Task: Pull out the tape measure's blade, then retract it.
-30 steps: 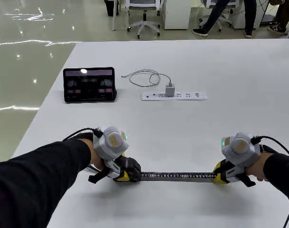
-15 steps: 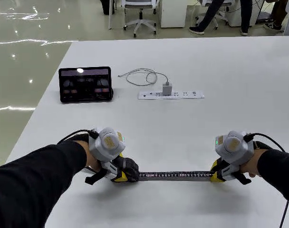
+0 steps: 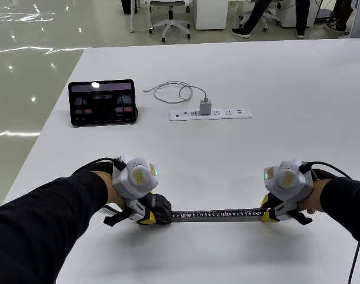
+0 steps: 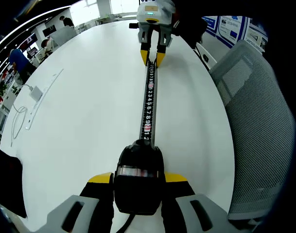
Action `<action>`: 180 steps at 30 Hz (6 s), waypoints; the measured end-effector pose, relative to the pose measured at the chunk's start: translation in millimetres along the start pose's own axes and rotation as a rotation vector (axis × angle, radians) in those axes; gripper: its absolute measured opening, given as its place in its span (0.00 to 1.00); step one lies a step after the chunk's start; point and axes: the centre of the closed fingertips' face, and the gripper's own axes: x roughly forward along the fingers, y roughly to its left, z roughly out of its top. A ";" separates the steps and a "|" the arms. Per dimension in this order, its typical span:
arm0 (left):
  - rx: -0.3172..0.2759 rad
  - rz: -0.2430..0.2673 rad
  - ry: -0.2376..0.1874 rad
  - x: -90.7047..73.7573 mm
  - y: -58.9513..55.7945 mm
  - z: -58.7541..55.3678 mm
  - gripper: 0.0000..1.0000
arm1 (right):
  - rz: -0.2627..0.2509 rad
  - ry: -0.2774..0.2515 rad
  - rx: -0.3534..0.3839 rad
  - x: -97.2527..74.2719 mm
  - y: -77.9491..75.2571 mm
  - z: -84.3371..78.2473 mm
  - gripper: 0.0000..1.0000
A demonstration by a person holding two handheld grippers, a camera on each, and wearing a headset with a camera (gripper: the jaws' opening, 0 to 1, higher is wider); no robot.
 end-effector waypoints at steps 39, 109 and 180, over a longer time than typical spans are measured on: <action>-0.399 0.161 -0.213 -28.7 12.6 -13.1 1.00 | -0.211 -0.180 0.248 -25.6 -10.6 -3.1 0.79; -0.694 0.441 -0.492 -115.2 -72.8 -90.4 1.00 | -0.410 -0.469 0.569 -104.9 100.8 -73.4 1.00; -0.928 0.631 -0.494 -54.1 -11.0 -8.7 1.00 | -0.230 -0.323 0.260 -77.0 30.1 -19.0 0.99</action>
